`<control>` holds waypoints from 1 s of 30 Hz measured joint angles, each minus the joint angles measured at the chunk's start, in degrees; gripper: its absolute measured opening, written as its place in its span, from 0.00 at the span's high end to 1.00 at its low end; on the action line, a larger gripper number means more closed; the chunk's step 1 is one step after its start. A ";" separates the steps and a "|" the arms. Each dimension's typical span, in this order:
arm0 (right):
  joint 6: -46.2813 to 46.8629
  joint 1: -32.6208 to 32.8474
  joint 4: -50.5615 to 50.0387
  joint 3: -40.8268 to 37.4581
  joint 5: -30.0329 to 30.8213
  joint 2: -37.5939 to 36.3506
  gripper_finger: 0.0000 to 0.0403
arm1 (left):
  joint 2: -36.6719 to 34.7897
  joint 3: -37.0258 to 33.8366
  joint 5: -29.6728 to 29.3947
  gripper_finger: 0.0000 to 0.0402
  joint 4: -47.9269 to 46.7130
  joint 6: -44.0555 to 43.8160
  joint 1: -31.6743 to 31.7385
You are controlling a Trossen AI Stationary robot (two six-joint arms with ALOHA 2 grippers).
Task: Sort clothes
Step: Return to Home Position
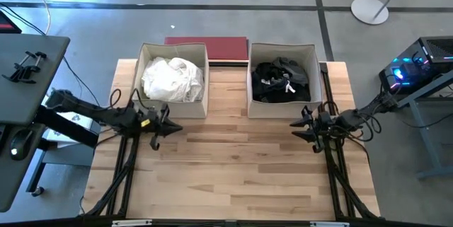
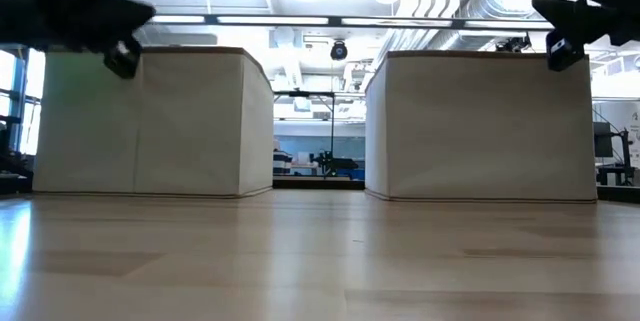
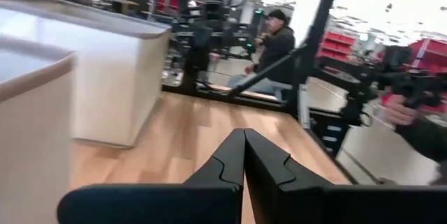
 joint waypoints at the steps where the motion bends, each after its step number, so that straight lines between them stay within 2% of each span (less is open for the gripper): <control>1: -0.36 0.00 0.00 0.00 0.02 0.00 0.67 | -0.05 -0.81 0.97 1.00 0.73 -0.07 1.55; 6: -1.89 0.00 -0.02 0.00 -0.02 0.00 0.67 | -0.14 -0.93 8.81 1.00 0.52 2.64 11.81; 11: -2.35 0.00 -1.78 0.04 -0.02 0.00 0.67 | -0.46 -0.93 21.86 1.00 0.03 6.08 22.82; 13: -1.94 0.00 -3.59 -0.04 -0.04 0.00 0.67 | -0.46 -0.92 24.55 1.00 -1.43 8.50 25.10; 19: 0.97 0.00 -8.12 -0.04 0.94 0.00 0.67 | -0.44 -0.88 26.50 1.00 -6.50 8.95 26.42; 25: -5.98 -0.53 -9.25 0.54 5.98 -1.78 0.67 | -0.44 -0.88 26.41 1.00 -6.98 8.80 26.42; 30: -7.78 -1.16 -19.72 9.03 7.89 -1.99 0.67 | -0.44 -0.86 26.26 1.00 -7.28 8.87 26.42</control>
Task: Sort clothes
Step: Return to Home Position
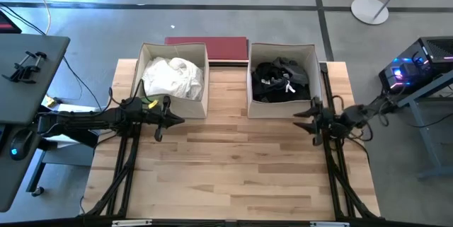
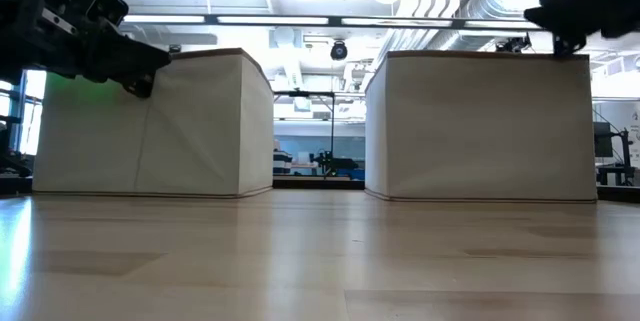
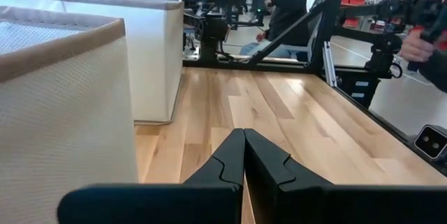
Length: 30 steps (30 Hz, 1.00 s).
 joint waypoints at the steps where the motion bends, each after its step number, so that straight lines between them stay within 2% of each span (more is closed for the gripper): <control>1: 0.14 -0.22 -2.58 1.80 0.42 0.00 0.68 | 0.00 0.00 0.00 1.00 -0.09 0.08 0.00; 5: 0.36 -1.33 -3.77 4.02 -1.95 0.00 0.71 | 0.01 0.00 -0.02 1.00 0.00 0.04 0.00; 10: -0.91 -4.12 11.35 -3.82 -11.53 0.20 0.74 | 0.02 0.00 -0.09 1.00 0.10 0.04 0.00; 14: -1.32 -9.03 18.42 -7.95 -14.97 0.18 0.77 | 0.02 0.00 -0.13 1.00 0.14 0.04 0.02; 21: 4.31 -20.79 16.27 -8.72 -26.09 0.17 0.82 | 0.02 0.00 -0.16 1.00 0.12 1.84 0.02; 25: 7.19 -24.71 14.14 -8.72 -33.82 0.17 0.84 | 0.02 0.00 -0.16 1.00 0.12 2.96 0.02; 28: 8.57 -25.39 10.63 -8.83 -34.64 0.17 0.85 | 0.02 0.00 -0.22 1.00 0.10 2.99 0.02; 30: 9.56 -25.35 9.27 -9.09 -33.14 0.36 0.85 | 0.02 0.00 -0.24 1.00 -0.09 2.89 0.01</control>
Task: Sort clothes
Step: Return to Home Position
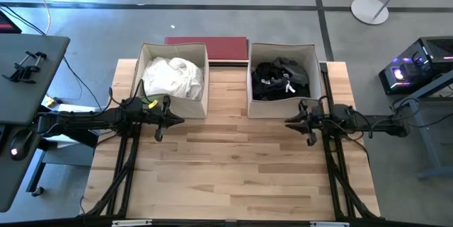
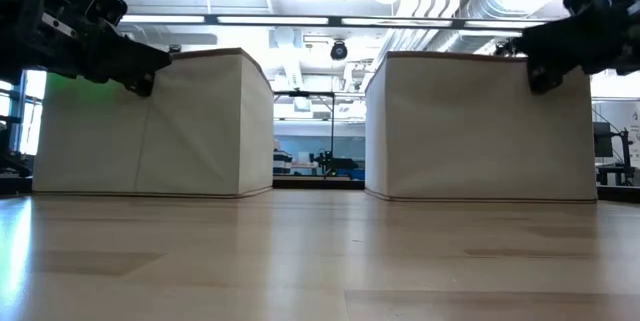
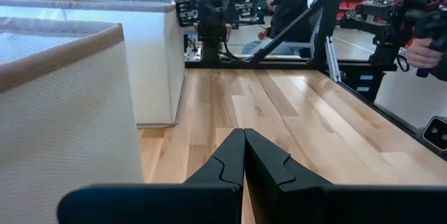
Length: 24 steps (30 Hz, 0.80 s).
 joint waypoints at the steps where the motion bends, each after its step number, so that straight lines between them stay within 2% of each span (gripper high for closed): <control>1: 0.36 0.00 -0.13 0.00 0.90 0.36 0.85 | 0.00 0.00 0.00 1.00 -0.02 -0.36 -0.01; 11: -4.93 0.02 -0.46 0.00 3.20 2.57 0.85 | 0.00 0.04 -0.15 1.00 -0.36 -1.12 -0.01; 24: -3.81 0.02 -0.34 0.00 3.13 2.54 0.85 | 0.00 0.04 -0.15 1.00 -0.36 1.52 -0.01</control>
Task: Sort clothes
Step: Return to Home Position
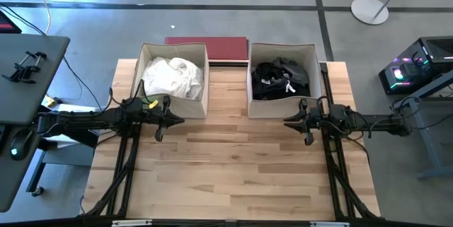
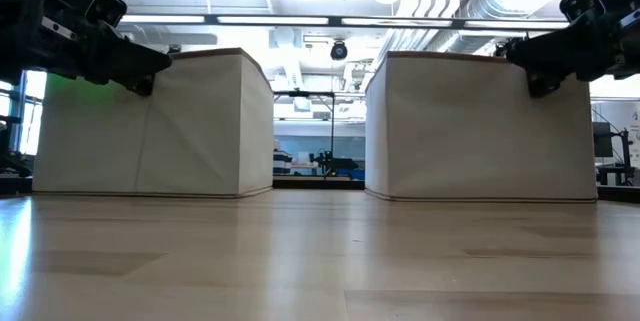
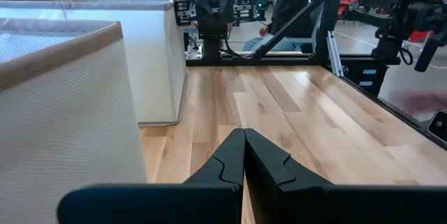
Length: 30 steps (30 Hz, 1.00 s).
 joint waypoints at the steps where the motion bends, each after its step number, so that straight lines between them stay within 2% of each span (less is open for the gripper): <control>1: 0.59 0.00 0.06 0.00 0.00 0.00 0.85 | 0.00 0.00 0.00 1.00 0.00 0.00 0.00; 30: 2.14 -0.02 -0.01 -0.02 -0.02 0.00 0.85 | 0.00 -0.02 0.02 1.00 0.10 0.10 0.00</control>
